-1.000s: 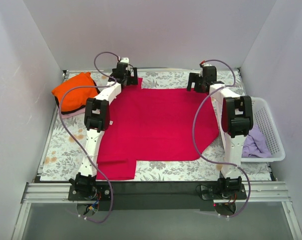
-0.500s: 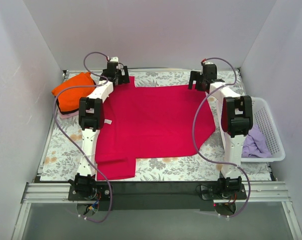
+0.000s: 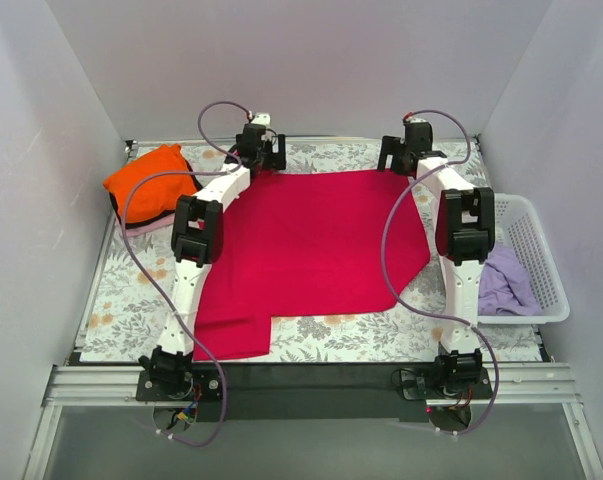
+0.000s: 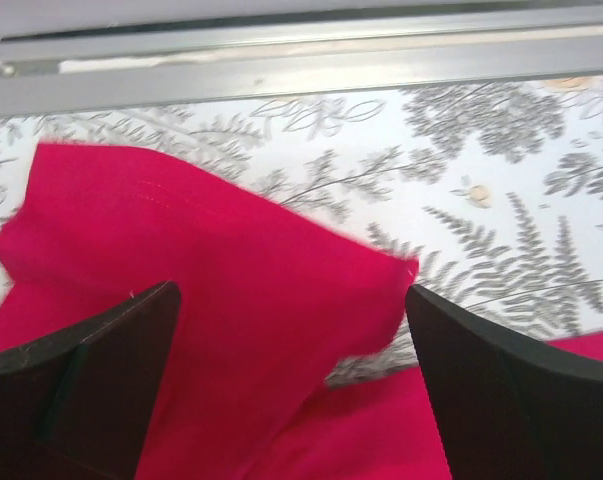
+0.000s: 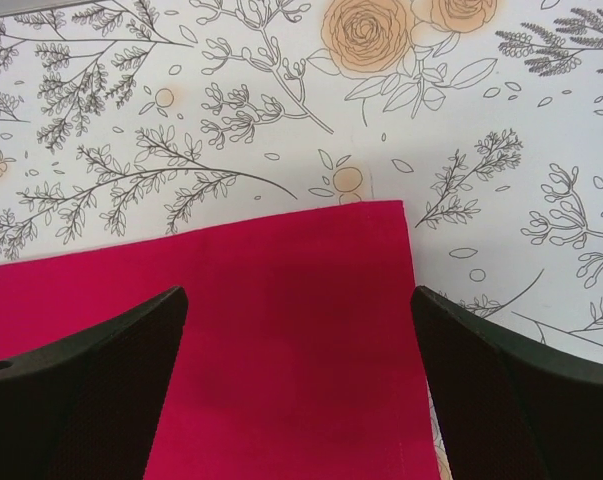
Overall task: Fold and stack the t-shirts
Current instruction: Flatten the tshirt out
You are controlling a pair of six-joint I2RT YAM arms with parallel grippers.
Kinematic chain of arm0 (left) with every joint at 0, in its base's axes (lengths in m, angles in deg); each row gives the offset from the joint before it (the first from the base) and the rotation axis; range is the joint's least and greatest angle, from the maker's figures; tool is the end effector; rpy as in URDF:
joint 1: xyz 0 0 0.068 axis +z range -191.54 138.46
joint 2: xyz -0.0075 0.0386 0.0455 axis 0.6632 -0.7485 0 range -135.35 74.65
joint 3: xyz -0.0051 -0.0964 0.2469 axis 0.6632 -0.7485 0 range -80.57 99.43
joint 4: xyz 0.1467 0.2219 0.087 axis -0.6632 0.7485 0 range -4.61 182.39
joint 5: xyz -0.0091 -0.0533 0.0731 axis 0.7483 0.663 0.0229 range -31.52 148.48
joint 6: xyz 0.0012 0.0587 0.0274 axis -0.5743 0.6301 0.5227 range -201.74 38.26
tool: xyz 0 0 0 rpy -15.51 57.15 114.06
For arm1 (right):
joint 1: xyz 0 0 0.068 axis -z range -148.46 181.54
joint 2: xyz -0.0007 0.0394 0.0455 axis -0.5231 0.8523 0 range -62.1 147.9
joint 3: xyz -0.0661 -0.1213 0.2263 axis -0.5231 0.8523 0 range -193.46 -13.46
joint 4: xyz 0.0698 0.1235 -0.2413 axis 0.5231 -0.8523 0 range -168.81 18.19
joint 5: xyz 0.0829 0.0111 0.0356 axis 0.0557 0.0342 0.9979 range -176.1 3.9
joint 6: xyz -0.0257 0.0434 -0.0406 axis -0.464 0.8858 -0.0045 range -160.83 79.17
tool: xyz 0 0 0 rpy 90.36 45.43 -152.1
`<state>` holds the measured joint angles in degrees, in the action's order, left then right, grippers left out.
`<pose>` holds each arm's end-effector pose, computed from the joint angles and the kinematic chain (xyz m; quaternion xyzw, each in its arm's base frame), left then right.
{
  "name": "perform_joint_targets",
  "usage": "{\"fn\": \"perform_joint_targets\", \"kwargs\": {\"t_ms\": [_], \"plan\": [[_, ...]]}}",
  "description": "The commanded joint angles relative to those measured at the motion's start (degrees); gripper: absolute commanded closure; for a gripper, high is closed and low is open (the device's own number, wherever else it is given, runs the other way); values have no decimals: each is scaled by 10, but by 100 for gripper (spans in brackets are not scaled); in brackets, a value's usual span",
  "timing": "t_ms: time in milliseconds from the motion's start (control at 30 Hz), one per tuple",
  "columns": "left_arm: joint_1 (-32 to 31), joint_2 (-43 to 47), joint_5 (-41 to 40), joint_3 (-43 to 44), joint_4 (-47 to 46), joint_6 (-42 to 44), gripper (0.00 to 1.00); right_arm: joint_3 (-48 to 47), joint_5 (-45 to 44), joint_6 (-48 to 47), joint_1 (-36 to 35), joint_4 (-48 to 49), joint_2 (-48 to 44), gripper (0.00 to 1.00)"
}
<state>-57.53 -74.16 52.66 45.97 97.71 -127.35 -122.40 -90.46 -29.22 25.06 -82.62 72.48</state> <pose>0.5869 -0.1628 0.1308 -0.2488 0.8488 -0.1992 0.4219 0.5612 0.0598 0.1616 0.0571 0.8905 0.0372 0.4500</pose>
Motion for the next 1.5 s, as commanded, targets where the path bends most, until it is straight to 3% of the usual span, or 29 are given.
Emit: {"fn": "perform_joint_targets", "kwargs": {"t_ms": [0, 67, 200, 333, 467, 667, 867, 1233, 1467], "plan": [[-9, 37, -35, -20, -54, 14, 13, -20, 7, -5, 0, -4, 4, 16], [-12, 49, -35, -33, -67, 5, 12, -23, 7, -8, 0, -3, 10, 16], [-12, 13, -54, 33, -16, 8, 11, -54, 33, -26, 4, -1, 32, 16], [-11, 39, -56, -1, -22, 12, 10, 5, 80, -11, 10, 58, -12, 17], [-13, 53, -46, -15, -33, 20, 10, 35, 50, -12, 12, 69, -27, 15], [-38, 5, -32, 54, -36, 82, 10, 25, 60, -2, 19, 69, -3, 16], [-41, -12, -16, 51, -29, 90, 12, 30, 58, -4, 19, 67, -4, 16], [-42, -33, -26, 63, -15, 103, 24, 23, 53, -2, 19, 62, 1, 16], [-41, -44, -27, 67, -14, 110, 47, -43, 49, -2, 19, 16, 38, 16]]}}
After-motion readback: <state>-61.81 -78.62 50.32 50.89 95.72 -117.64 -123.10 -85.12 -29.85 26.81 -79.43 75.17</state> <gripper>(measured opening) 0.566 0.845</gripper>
